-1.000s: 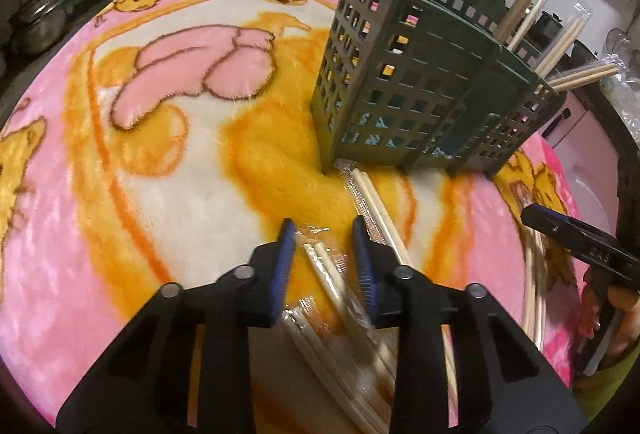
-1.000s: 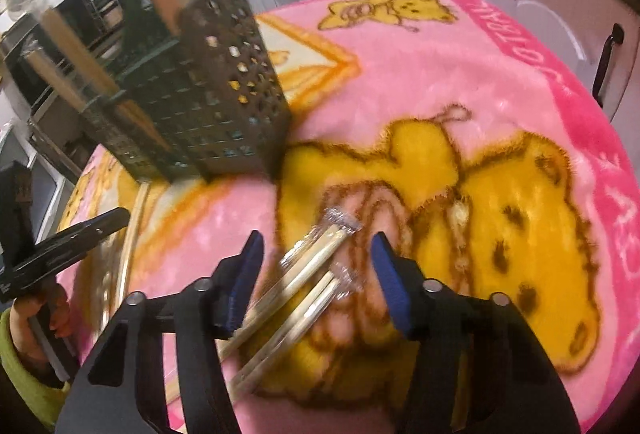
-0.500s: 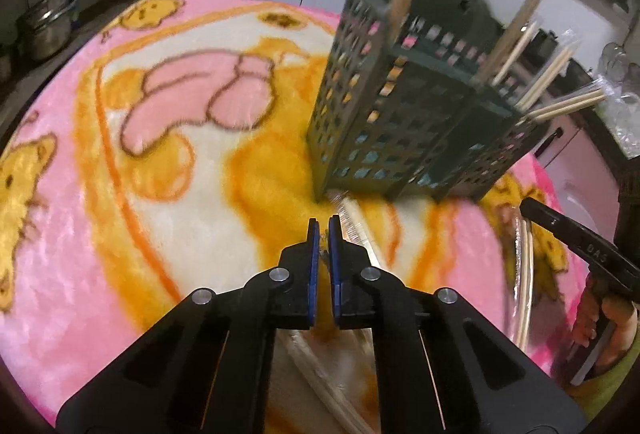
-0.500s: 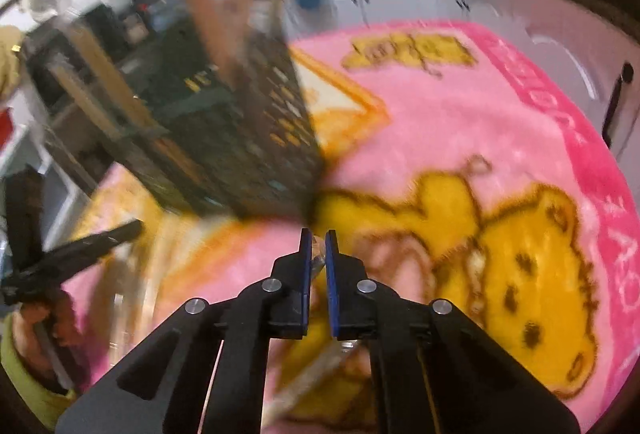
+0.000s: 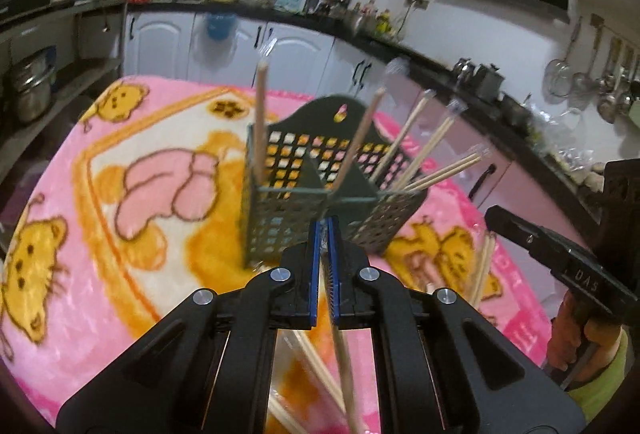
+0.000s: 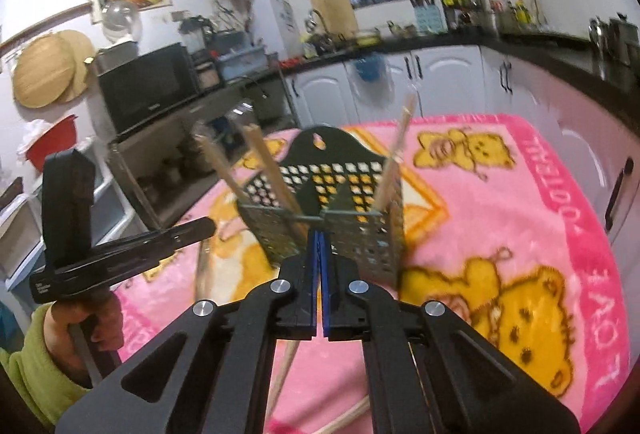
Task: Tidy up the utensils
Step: 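Lift both chopsticks and carry them over the green caddy with both tools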
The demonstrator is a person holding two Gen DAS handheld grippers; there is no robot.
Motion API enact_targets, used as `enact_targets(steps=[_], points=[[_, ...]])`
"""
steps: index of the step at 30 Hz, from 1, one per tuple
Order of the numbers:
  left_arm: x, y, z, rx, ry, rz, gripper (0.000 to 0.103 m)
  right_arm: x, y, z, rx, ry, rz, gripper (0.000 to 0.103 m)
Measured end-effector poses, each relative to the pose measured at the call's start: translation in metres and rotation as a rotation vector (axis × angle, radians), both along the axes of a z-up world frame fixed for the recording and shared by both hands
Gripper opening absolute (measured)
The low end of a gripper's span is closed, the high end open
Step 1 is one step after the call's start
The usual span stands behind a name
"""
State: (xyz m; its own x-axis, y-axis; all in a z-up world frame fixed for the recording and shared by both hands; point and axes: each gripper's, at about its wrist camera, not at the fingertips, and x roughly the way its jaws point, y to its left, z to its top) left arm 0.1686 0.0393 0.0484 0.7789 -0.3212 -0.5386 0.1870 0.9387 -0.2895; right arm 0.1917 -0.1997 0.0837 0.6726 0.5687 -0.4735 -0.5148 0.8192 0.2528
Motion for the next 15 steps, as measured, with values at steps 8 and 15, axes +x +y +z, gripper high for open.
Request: enact_targets(steps=[8,15], points=[[-0.015,-0.004,0.032,-0.011,-0.081,-0.009,0.002,-0.023,0.003,0.024,0.025,-0.067,0.022,0.001],[-0.020,-0.008,0.056,-0.003,-0.133,-0.026,0.002,-0.035,0.002,0.043,0.037,-0.121,0.020,0.001]])
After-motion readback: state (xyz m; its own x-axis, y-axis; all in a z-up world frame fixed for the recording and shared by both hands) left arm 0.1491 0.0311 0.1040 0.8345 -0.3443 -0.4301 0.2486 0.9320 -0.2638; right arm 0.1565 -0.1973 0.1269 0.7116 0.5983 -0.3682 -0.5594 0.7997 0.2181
